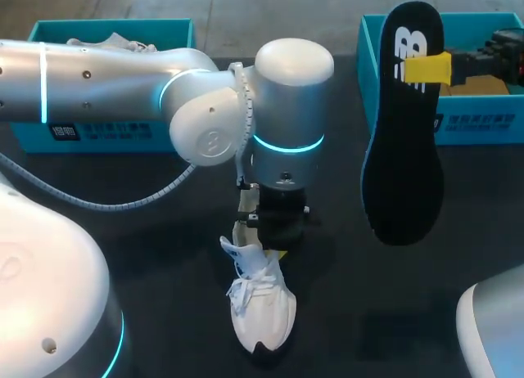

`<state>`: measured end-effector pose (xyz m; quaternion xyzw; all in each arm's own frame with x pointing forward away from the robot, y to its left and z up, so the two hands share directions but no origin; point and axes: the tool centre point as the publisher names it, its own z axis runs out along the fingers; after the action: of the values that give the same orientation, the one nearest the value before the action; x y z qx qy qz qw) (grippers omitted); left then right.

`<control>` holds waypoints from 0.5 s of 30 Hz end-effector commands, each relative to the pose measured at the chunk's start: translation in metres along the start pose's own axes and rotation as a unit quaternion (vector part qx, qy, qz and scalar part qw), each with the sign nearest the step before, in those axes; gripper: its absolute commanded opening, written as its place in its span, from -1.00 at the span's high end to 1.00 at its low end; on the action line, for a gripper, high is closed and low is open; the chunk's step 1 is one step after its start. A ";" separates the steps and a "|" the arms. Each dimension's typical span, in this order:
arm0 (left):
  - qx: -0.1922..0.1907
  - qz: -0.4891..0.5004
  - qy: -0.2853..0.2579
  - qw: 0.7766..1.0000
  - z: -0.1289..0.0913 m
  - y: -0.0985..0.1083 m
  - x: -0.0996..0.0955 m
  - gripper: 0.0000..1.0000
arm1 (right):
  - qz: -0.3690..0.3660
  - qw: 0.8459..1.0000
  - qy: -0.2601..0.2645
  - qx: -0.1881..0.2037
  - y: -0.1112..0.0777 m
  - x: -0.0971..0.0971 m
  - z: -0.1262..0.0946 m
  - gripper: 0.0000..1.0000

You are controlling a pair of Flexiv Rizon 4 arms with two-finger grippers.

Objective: Take the shoe out of the shoebox, open the shoe tongue, remove and reinsert the insole, then place the shoe into the shoebox

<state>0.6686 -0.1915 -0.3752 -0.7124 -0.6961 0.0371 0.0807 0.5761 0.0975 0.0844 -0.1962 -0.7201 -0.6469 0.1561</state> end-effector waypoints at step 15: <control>0.002 -0.029 0.002 1.000 0.015 0.001 -0.012 0.85 | 0.001 1.000 0.000 0.003 0.003 -0.001 0.002 1.00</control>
<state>0.6679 -0.1995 -0.3884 -0.6917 -0.7164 0.0361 0.0839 0.5761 0.0975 0.0844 -0.1962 -0.7201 -0.6469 0.1561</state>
